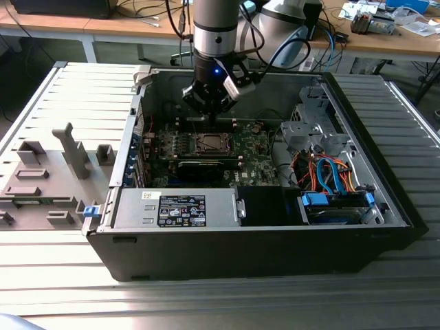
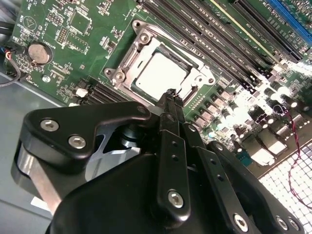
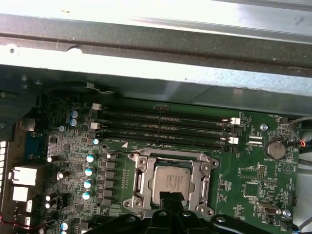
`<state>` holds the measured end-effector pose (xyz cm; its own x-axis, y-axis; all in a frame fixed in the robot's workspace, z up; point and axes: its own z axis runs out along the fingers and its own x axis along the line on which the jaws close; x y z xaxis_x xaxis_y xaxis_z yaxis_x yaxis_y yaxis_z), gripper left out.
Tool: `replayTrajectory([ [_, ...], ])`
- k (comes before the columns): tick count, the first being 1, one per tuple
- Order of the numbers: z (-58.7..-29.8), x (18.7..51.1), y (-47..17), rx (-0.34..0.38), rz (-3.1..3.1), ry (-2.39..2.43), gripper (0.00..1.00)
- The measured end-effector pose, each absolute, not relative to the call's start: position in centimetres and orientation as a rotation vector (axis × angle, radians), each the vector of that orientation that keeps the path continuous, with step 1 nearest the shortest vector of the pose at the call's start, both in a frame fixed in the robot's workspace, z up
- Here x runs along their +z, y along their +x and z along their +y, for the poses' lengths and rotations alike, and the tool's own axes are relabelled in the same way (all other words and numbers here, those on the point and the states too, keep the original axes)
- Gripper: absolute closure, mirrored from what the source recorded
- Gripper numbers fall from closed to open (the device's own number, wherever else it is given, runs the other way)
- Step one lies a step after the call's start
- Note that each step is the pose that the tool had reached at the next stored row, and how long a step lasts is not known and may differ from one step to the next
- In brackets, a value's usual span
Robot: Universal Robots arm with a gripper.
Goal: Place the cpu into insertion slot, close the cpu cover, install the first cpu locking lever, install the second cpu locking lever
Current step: 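Install the first cpu locking lever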
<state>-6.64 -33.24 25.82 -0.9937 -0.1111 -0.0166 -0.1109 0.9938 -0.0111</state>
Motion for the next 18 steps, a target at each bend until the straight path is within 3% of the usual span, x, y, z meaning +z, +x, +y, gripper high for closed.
replayTrajectory([
  [18,-33.24,25.95,-6.96,-0.016,3.120,-0.174,0.89],
])
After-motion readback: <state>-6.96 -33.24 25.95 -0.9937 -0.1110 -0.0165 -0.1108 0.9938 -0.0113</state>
